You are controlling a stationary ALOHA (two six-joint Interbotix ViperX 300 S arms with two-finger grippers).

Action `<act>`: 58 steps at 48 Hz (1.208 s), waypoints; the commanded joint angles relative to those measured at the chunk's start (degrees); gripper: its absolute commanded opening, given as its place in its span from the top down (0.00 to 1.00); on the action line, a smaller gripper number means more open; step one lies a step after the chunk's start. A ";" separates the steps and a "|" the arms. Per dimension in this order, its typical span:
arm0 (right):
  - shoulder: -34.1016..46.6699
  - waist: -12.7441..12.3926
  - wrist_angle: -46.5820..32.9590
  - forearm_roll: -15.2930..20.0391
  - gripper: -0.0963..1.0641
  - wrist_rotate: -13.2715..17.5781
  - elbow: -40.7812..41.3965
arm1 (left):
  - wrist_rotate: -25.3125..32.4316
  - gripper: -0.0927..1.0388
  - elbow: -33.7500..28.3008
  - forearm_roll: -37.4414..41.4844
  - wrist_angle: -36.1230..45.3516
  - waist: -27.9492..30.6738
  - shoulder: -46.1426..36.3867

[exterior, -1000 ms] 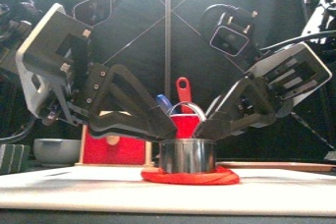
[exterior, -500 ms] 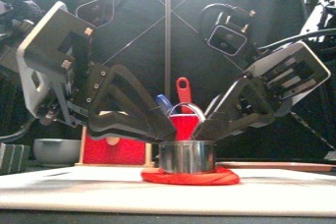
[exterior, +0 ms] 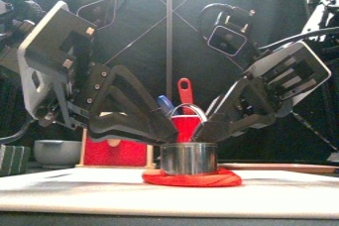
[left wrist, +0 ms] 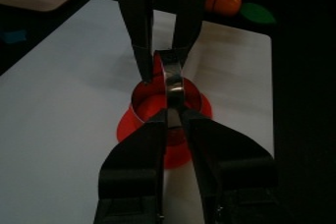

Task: Get the cutter from the drawer then cut the dough then place the extra dough in the bowl
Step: Cut the dough

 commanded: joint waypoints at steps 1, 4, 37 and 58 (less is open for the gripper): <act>0.18 0.00 1.05 0.18 0.36 0.09 0.09 | -0.09 0.42 1.14 -1.49 1.93 0.18 0.35; 0.26 0.00 1.05 0.26 0.36 0.18 0.18 | -0.09 0.42 1.14 -1.58 1.93 0.18 0.35; 0.88 -0.09 2.11 0.26 0.36 0.26 -0.18 | -0.09 0.42 1.23 -3.16 2.90 0.18 0.97; -0.44 0.00 2.11 0.00 0.34 0.09 -1.32 | 0.35 0.32 1.23 -1.67 2.64 0.26 -1.05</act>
